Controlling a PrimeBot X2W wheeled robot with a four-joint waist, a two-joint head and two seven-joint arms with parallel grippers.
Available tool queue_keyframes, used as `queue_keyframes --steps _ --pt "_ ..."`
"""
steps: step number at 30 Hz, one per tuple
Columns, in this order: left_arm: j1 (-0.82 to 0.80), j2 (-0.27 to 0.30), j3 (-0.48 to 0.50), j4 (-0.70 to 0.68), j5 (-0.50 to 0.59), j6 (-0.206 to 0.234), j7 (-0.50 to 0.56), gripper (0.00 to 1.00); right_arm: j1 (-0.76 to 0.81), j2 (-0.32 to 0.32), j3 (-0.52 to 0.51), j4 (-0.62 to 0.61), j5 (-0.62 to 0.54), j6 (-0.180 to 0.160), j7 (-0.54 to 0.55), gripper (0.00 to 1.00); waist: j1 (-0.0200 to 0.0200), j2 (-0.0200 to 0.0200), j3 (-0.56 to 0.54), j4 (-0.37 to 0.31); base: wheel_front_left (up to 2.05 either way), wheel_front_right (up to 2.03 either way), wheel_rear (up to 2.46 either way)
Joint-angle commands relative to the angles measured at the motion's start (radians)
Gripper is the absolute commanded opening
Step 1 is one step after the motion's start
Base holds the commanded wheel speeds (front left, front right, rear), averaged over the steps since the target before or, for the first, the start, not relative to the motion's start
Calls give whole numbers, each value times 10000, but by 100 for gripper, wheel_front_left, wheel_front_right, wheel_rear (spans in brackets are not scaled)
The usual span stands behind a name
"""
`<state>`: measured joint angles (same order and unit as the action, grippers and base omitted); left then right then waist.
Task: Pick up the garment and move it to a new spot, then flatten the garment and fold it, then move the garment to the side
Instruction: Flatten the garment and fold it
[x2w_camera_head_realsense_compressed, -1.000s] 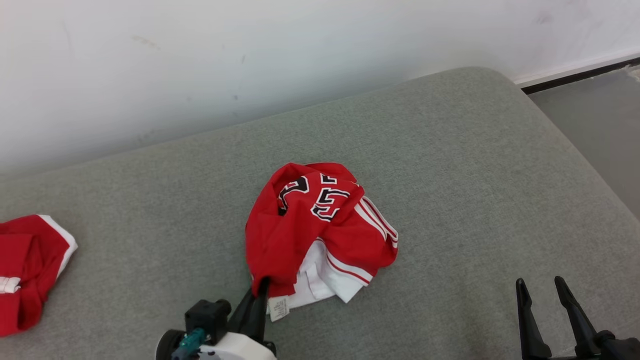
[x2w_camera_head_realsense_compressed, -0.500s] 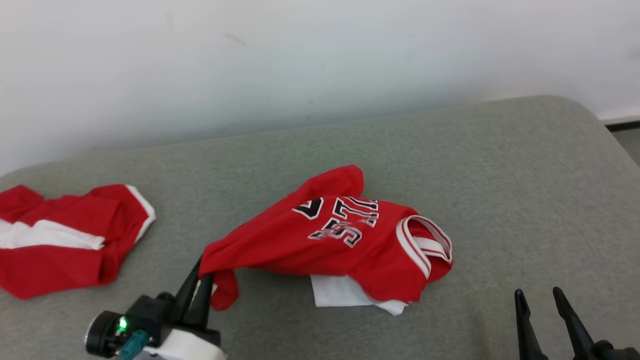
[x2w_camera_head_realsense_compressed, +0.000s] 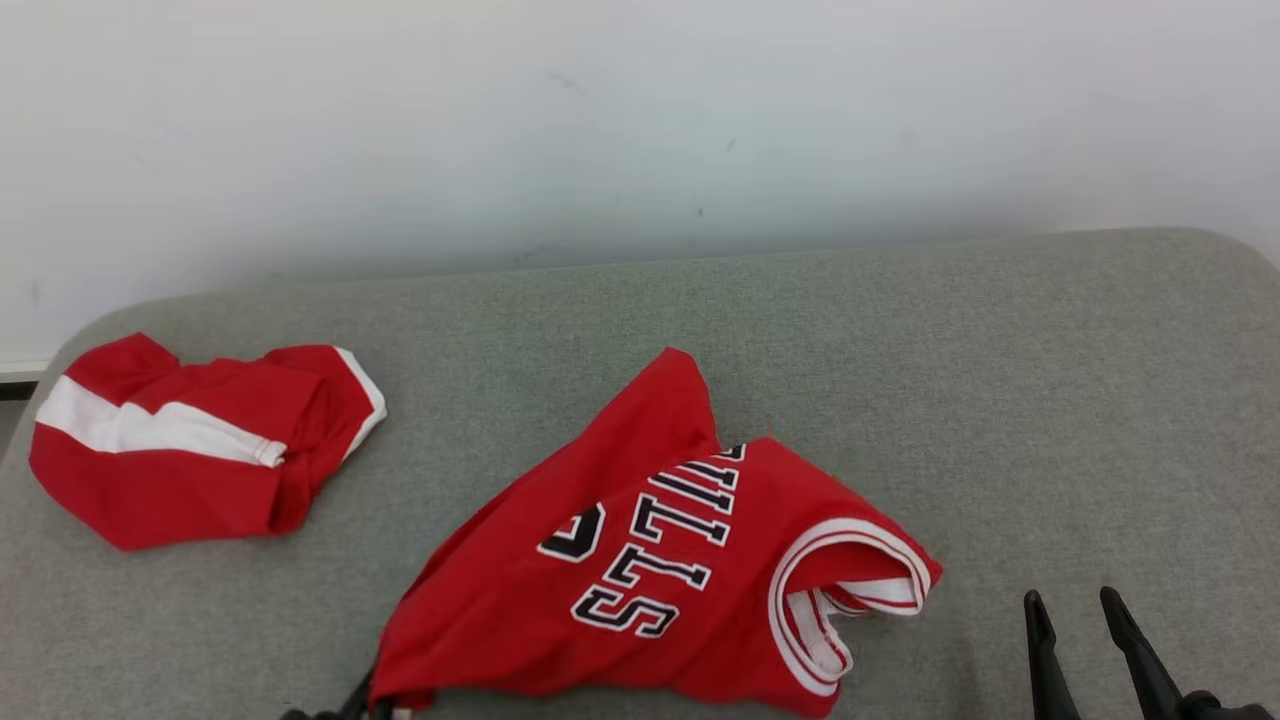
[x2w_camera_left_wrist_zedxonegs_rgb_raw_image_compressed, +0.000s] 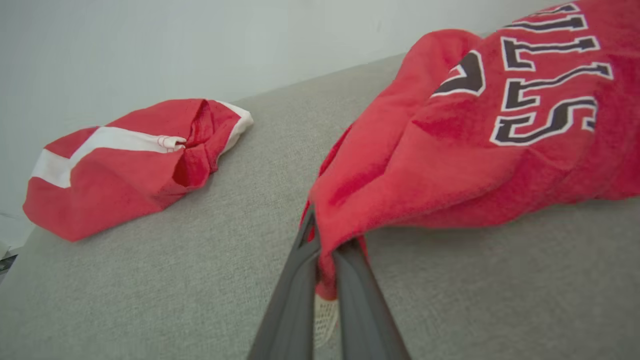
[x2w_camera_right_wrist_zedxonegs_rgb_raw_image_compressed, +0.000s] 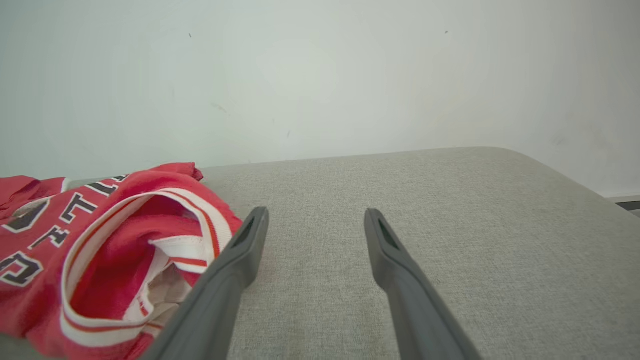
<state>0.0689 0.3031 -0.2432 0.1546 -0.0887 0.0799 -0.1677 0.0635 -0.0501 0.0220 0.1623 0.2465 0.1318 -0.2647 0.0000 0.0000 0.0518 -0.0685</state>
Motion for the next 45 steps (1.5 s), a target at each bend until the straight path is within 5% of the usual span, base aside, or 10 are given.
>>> queue_keyframes --steps 1,2,3,4,11,17,23,32,45 --pt "86 -37 -41 105 -85 -25 22 4 29 -11 5 22 29 -22 7 100 0 0 15 -19 0 0 0" --pt "122 -81 -97 314 -167 -71 103 37 11 -12 26 31 29 -22 7 100 0 0 25 -42 0 0 0" --pt "151 -138 -139 452 -239 -129 153 85 1 -14 49 39 40 -22 5 100 0 0 36 -73 0 0 0" --pt "169 -185 -149 590 -318 -148 270 100 -11 -15 67 45 52 -22 5 100 0 0 48 -108 0 0 0" --pt "580 -224 224 148 -917 172 1523 100 63 -13 -63 38 71 -22 7 100 0 0 116 -294 0 0 0" --pt "1113 118 857 -1587 -1272 719 3173 100 2 -12 -106 -2 121 -22 7 100 0 0 208 -356 0 0 0" --pt "578 264 846 -3647 -1217 783 3783 100 -251 -16 18 -5 118 -22 6 100 0 0 360 -529 0 0 0" --pt "-939 -99 -413 -4657 -707 331 4430 100 -414 -14 97 37 171 -22 6 100 0 0 529 -1257 0 0 0" --pt "-3468 -1316 -3117 -2245 11 -1168 4765 100 -819 -14 351 87 392 -22 7 100 0 0 988 -2391 0 0 0"
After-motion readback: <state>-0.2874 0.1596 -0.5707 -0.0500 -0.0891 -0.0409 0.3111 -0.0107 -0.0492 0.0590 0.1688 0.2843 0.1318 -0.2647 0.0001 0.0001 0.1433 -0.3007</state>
